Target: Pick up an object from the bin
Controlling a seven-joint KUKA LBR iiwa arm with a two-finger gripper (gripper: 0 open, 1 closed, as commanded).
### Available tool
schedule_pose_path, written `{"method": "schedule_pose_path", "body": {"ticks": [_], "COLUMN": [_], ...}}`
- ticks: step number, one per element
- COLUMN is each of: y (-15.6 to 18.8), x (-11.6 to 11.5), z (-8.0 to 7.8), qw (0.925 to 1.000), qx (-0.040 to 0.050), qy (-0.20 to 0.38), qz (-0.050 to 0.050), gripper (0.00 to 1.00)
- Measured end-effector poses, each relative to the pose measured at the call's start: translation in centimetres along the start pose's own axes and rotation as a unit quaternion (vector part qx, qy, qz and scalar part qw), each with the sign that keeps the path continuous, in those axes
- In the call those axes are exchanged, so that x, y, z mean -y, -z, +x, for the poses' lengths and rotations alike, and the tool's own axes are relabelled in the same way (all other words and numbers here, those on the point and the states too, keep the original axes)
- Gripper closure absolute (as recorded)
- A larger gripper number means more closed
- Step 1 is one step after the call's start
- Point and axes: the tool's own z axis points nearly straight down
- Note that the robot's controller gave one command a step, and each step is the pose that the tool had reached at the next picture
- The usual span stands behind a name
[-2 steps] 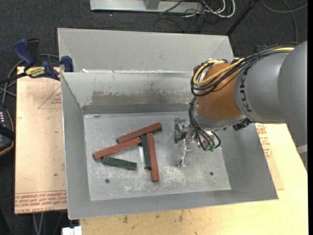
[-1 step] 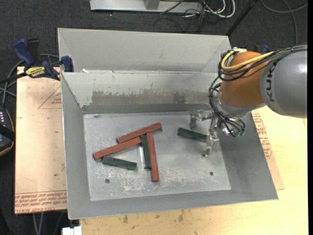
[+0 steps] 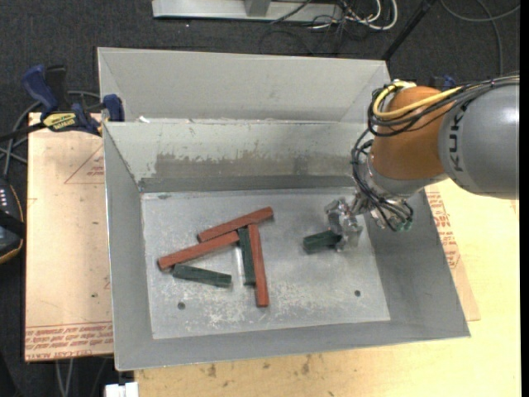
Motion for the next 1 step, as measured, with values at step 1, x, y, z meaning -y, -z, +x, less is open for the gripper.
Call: {"method": "schedule_pose_path", "body": {"ticks": [1], "y": [13.26], "x": [-0.67], "z": [0.06], "qw": [1.0000], "qx": [0.0042], "qy": [0.002], "qz": [0.002], "gripper": [1.00]}}
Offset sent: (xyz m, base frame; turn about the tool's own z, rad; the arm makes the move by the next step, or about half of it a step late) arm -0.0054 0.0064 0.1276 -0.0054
